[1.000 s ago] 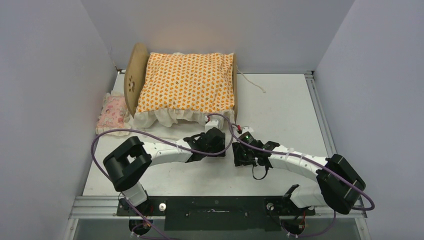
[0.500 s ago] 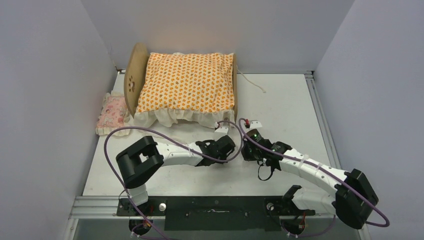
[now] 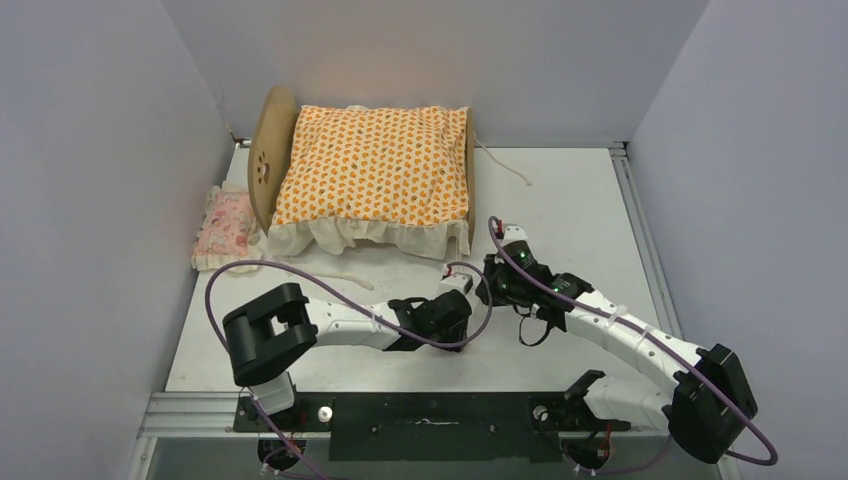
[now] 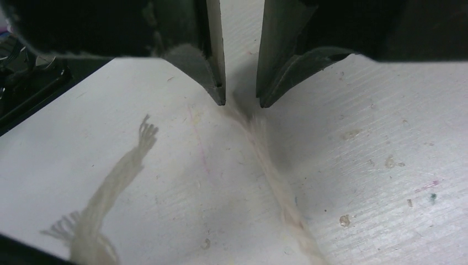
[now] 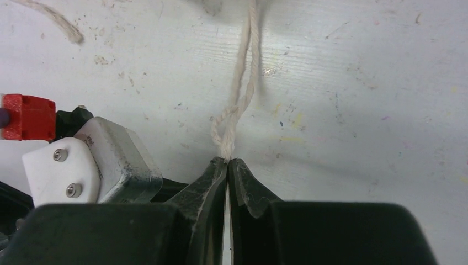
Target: Set up the pet bed
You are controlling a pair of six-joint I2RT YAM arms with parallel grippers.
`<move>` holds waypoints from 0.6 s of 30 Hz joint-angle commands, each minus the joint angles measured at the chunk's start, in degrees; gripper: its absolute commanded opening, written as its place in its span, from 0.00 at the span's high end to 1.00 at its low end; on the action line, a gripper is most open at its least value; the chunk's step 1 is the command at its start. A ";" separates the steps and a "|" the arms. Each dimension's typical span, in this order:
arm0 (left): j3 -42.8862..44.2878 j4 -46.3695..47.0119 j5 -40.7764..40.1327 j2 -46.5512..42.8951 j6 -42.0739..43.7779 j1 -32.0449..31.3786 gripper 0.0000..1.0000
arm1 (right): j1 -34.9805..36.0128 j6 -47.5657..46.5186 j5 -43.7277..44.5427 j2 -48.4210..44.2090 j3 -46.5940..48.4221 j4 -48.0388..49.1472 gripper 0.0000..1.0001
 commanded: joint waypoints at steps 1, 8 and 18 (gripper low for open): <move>-2.23 -0.08 -1.09 -4.25 -1.54 1.13 0.69 | 0.00 2.48 -3.85 1.56 -0.32 5.63 0.95; -8.74 -0.14 -7.80 -15.21 -4.30 2.19 0.60 | 0.15 7.80 -2.32 6.92 2.11 7.68 0.95; -13.93 -1.46 -7.91 -25.38 -4.48 9.71 0.59 | 2.13 15.59 -0.57 20.70 8.89 15.36 0.91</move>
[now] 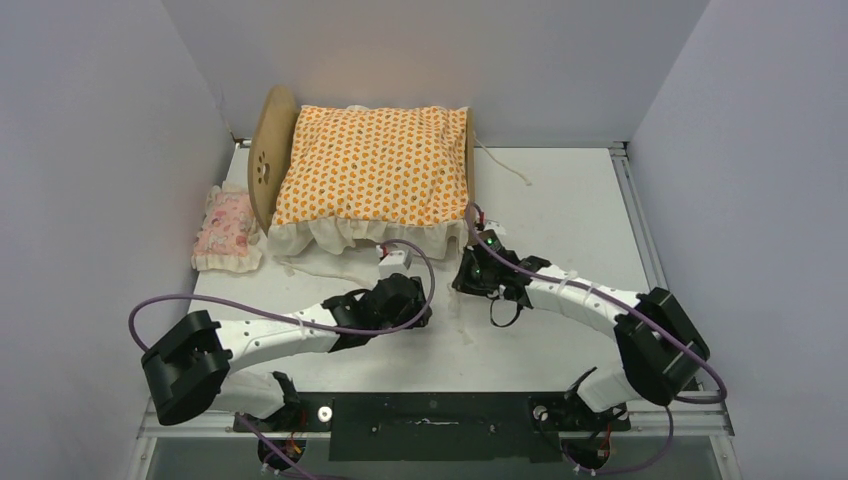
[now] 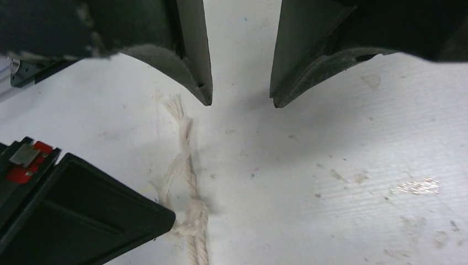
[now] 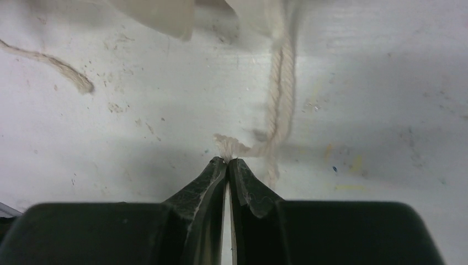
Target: Set up the pet bed
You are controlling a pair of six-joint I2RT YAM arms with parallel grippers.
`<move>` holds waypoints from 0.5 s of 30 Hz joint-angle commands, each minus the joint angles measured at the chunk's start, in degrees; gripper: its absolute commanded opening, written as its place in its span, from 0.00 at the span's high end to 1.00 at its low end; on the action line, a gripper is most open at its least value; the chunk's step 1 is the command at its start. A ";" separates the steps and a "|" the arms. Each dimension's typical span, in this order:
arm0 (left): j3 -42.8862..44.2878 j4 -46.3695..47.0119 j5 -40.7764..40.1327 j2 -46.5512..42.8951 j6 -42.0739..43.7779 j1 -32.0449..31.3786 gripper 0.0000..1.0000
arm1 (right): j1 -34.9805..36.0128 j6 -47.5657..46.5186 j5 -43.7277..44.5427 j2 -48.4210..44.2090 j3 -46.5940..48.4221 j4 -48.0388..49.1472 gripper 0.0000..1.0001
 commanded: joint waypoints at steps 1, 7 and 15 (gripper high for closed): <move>-0.17 -0.56 -1.10 -2.70 0.86 2.52 0.59 | 1.95 3.82 0.06 5.53 5.55 7.74 0.87; 0.71 -0.40 -1.48 -1.37 2.35 3.48 0.54 | 3.47 -3.53 -2.77 5.49 7.51 7.16 0.56; 5.26 3.73 -0.33 5.38 2.87 3.47 0.52 | 2.37 -12.37 6.01 -3.59 1.13 0.02 0.63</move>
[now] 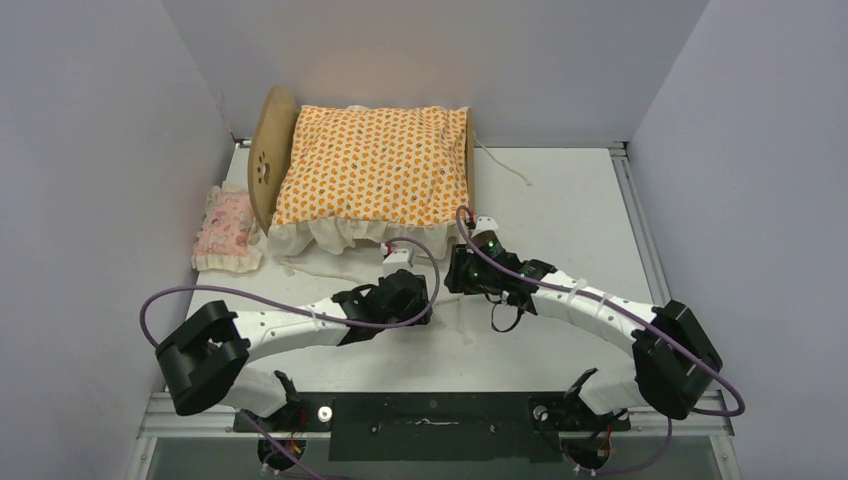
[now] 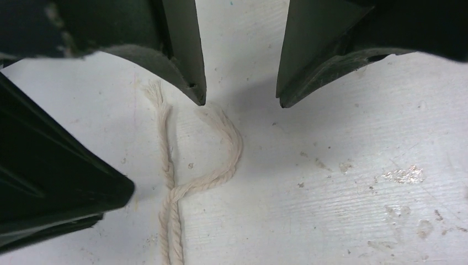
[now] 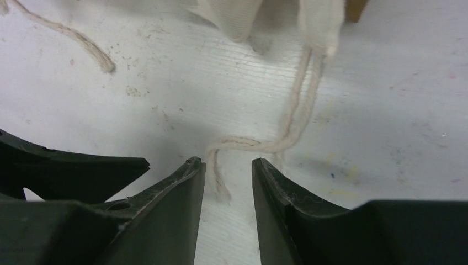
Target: Set up the pet bed
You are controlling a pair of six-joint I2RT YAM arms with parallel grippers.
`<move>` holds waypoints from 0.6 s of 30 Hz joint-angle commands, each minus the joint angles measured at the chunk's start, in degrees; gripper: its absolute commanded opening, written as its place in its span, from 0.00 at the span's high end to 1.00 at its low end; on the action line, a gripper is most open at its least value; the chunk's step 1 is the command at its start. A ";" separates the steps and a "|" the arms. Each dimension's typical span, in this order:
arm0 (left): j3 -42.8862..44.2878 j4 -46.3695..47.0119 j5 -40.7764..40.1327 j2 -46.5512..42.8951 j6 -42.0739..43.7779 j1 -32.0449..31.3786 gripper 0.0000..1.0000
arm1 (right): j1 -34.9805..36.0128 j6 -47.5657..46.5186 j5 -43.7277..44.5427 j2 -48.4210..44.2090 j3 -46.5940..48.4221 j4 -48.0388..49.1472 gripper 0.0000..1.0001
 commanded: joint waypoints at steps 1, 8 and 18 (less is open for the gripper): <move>5.39 5.07 0.48 4.15 1.15 0.32 0.52 | -1.30 -5.44 5.14 -3.58 -1.71 -1.83 0.64; 9.33 5.82 0.07 12.30 0.72 0.32 0.53 | -3.28 -7.36 6.32 6.38 4.27 -0.41 0.74; 9.61 4.18 -1.10 18.02 0.75 0.32 0.65 | -3.28 -8.22 6.85 14.30 7.67 1.95 0.75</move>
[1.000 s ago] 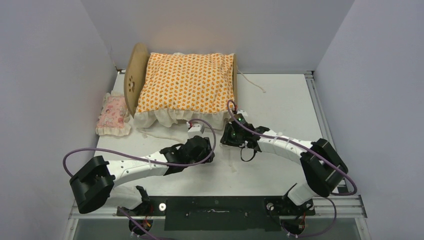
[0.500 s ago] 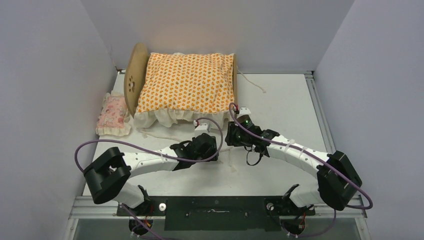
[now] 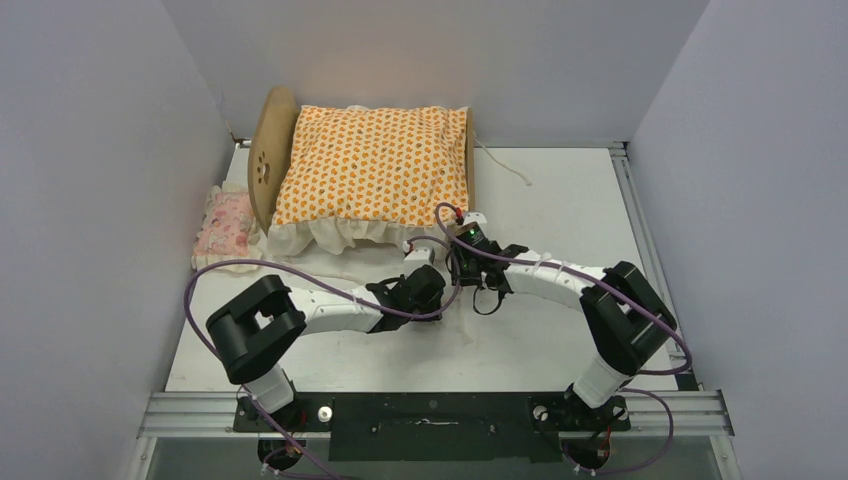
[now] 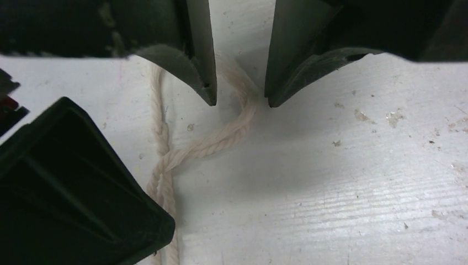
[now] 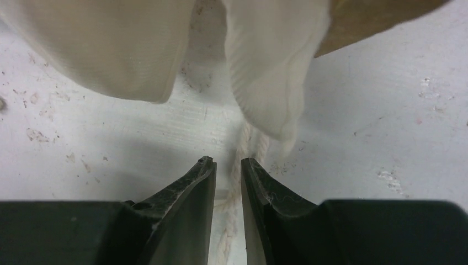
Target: Set up the pet bed
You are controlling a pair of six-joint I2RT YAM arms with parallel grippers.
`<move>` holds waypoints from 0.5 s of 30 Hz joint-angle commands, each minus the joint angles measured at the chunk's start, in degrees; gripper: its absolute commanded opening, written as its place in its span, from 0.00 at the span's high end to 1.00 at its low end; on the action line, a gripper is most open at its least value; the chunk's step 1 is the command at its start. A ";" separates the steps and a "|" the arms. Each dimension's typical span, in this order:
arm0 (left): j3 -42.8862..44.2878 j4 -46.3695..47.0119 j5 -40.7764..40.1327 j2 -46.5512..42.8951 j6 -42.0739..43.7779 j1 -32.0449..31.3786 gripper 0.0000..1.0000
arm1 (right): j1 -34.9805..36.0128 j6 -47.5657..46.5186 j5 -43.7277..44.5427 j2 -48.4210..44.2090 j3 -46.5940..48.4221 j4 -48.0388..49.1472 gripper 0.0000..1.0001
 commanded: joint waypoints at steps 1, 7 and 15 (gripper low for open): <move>1.22 0.46 -0.86 1.48 0.32 0.32 0.66 | -0.02 -1.12 1.86 2.44 2.52 3.03 0.75; 1.03 -1.21 -1.55 3.80 -0.53 0.32 0.75 | 0.04 -0.34 4.84 5.29 1.71 2.30 0.80; -0.23 -2.02 -4.36 4.31 -0.14 0.48 0.88 | 0.02 -3.29 -1.86 0.14 -2.38 3.83 0.95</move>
